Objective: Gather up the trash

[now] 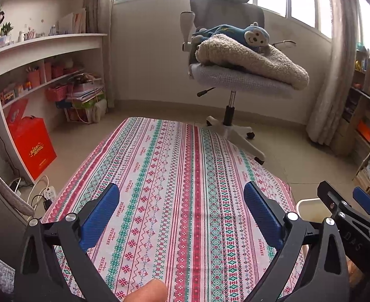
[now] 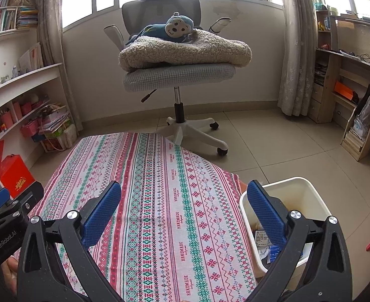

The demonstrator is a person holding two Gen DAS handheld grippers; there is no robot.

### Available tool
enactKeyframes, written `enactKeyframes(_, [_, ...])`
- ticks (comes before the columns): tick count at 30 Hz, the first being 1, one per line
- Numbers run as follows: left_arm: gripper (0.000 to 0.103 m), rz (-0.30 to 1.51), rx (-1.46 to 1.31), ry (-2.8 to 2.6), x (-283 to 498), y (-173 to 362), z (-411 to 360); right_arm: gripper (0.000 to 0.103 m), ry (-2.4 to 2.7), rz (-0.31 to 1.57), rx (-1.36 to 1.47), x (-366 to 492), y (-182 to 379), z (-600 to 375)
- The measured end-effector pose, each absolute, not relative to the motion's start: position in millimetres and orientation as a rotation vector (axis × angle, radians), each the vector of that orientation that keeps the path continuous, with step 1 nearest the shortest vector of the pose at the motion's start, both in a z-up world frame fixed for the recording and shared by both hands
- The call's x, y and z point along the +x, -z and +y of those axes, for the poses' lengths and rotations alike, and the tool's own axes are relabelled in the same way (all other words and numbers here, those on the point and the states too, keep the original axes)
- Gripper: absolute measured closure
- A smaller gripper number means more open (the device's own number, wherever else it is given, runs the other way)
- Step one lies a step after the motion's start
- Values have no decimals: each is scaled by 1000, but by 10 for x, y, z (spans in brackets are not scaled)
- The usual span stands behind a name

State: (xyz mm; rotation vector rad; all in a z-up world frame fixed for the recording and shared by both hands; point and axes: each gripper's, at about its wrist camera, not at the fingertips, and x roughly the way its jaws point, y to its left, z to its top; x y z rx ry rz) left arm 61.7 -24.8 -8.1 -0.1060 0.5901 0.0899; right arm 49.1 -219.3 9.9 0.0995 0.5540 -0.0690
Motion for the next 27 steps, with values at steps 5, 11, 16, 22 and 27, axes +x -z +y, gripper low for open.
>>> enactKeyframes(5, [7, 606, -115, -90, 636, 104, -239, 7, 69, 553, 99, 496, -99, -2198])
enactKeyframes(11, [7, 607, -114, -92, 635, 103, -236, 7, 68, 554, 99, 493, -94, -2183])
enactKeyframes(16, [7, 608, -113, -92, 636, 104, -236, 7, 69, 556, 100, 491, -88, -2181])
enactKeyframes(22, [7, 607, -113, -91, 635, 103, -236, 7, 68, 556, 99, 491, -90, -2181])
enactKeyframes(27, [7, 612, -111, -93, 637, 120, -226, 7, 68, 558, 101, 494, -90, -2178])
